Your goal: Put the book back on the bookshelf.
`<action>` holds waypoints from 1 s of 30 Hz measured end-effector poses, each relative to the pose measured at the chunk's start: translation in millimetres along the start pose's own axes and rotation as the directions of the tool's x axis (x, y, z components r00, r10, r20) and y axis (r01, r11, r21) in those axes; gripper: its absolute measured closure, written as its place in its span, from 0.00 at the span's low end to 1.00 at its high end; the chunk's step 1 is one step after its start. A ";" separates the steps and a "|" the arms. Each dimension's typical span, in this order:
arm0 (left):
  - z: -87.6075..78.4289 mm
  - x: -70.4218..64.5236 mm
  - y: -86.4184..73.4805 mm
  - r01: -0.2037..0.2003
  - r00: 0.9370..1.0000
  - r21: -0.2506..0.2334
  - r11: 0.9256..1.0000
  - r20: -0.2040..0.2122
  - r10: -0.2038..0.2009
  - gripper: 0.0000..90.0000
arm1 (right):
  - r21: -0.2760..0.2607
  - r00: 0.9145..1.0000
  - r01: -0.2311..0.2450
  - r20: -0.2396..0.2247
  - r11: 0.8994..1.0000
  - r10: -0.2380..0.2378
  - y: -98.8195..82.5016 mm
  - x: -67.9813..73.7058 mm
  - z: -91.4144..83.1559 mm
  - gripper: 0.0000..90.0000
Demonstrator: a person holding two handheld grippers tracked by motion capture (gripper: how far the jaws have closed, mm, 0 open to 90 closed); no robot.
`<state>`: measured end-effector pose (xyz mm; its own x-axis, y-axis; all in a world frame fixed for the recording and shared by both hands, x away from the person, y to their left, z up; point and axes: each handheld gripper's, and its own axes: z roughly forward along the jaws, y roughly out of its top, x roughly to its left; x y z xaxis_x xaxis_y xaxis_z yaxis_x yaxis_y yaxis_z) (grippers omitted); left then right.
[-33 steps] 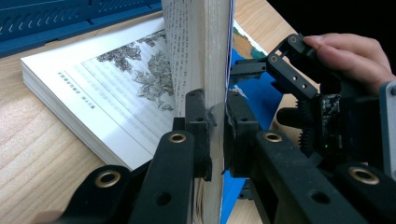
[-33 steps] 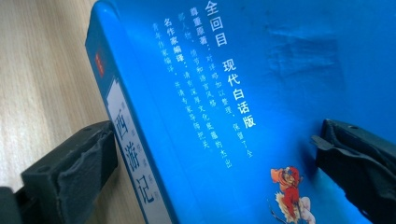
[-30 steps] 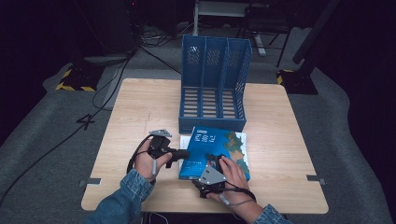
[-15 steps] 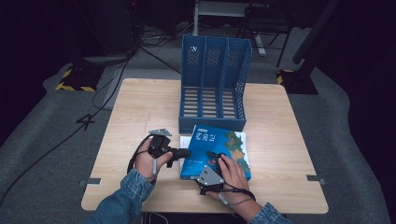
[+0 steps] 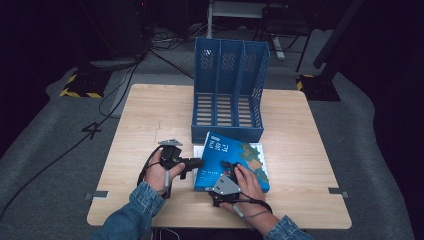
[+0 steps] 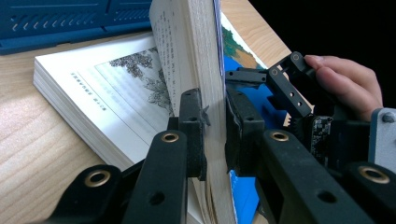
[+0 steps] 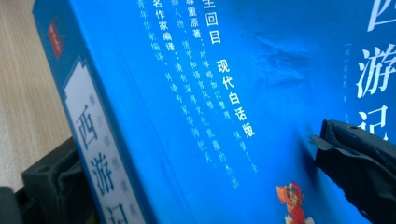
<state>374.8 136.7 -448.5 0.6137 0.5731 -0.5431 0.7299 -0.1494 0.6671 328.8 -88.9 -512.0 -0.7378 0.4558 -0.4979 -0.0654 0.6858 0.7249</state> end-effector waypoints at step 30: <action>10.3 10.6 -7.2 -0.052 0.997 0.014 0.999 -0.063 0.053 0.70 | 0.120 0.991 0.134 -0.012 0.984 -0.134 13.6 -12.5 8.9 0.30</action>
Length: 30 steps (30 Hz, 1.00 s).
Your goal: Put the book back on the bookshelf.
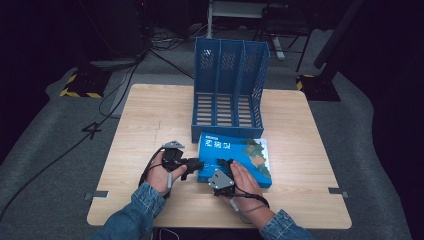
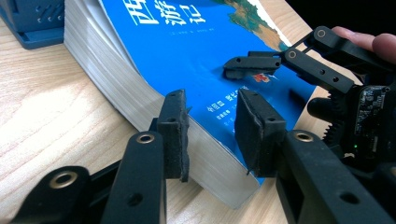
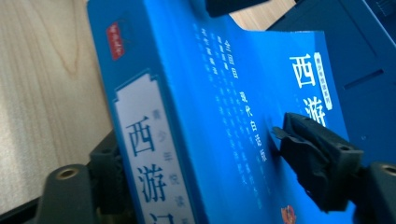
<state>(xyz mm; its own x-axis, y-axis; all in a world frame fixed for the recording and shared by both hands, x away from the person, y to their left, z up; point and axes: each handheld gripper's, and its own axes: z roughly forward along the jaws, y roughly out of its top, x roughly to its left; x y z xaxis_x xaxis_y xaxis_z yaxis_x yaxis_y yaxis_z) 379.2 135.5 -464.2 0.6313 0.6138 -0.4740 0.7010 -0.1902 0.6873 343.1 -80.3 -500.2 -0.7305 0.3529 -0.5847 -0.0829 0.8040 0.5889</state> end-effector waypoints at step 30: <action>-22.9 41.2 -4.5 -0.031 0.980 -0.122 0.992 -0.200 0.006 0.56 | 0.020 1.000 0.011 0.023 1.000 -0.011 18.4 -22.9 -10.1 0.64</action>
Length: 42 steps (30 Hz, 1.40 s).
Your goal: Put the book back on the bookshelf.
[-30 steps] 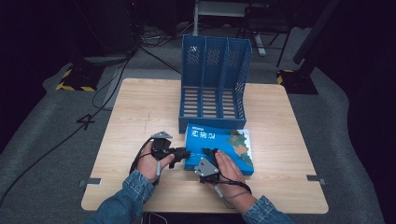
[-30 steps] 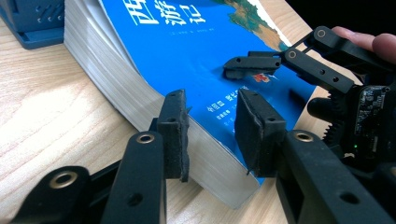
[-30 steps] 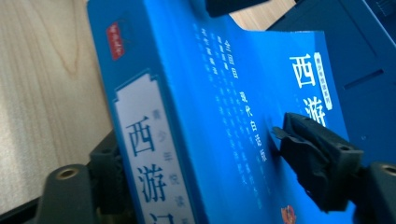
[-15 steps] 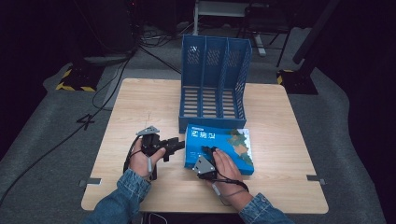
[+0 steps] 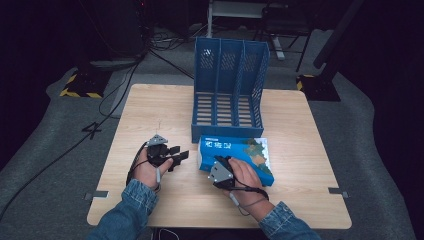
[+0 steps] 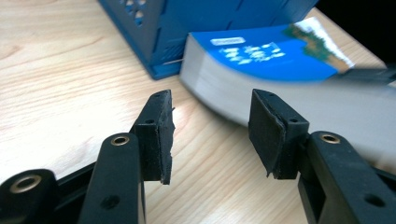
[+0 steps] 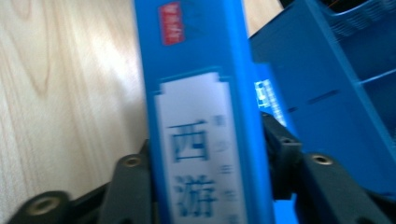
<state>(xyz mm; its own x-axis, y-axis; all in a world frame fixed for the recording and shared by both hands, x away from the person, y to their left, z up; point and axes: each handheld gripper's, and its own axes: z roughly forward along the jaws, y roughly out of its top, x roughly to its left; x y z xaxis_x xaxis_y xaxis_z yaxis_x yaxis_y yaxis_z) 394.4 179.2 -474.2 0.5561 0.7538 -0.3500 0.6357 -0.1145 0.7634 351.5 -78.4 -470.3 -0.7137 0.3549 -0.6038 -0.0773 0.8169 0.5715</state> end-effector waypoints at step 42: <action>15.1 32.5 -12.7 -0.163 0.956 0.158 0.974 -0.220 0.196 0.31 | -0.069 0.891 -0.438 -0.167 0.896 0.422 14.8 -115.6 -92.1 0.69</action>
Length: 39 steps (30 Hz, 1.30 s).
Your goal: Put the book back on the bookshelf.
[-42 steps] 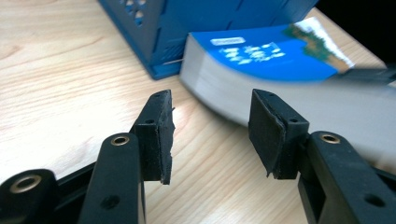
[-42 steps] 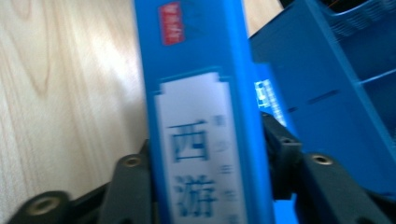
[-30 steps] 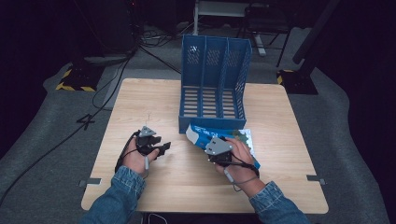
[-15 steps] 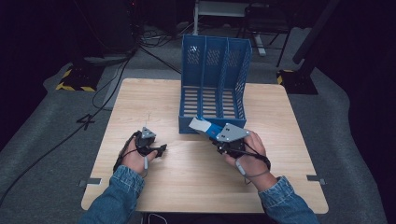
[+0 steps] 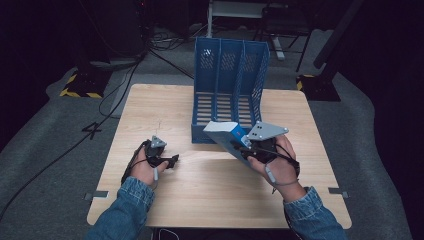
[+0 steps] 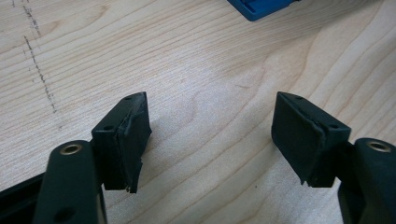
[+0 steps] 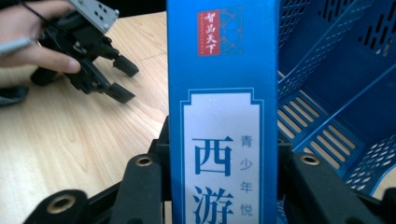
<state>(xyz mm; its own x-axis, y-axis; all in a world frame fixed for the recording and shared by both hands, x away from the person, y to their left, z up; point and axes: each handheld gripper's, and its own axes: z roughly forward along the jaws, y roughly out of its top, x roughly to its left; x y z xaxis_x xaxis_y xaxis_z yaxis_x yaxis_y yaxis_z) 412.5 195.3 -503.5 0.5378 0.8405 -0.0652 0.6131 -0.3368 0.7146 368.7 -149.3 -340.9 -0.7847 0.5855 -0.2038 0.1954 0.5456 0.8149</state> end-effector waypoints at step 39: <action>2.4 -3.5 2.2 -0.037 0.999 0.021 0.999 -0.024 0.038 0.27 | -0.141 0.958 -0.283 -0.083 0.949 0.274 7.1 -53.5 -46.9 0.69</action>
<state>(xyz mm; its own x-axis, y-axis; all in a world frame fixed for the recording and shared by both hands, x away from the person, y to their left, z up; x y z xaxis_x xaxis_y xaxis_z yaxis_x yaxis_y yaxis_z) 413.3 190.6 -503.4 0.5466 0.8371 -0.0213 0.6045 -0.3769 0.7018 384.5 -204.9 -298.8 -0.7468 0.6610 0.0728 0.3246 0.2669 0.9074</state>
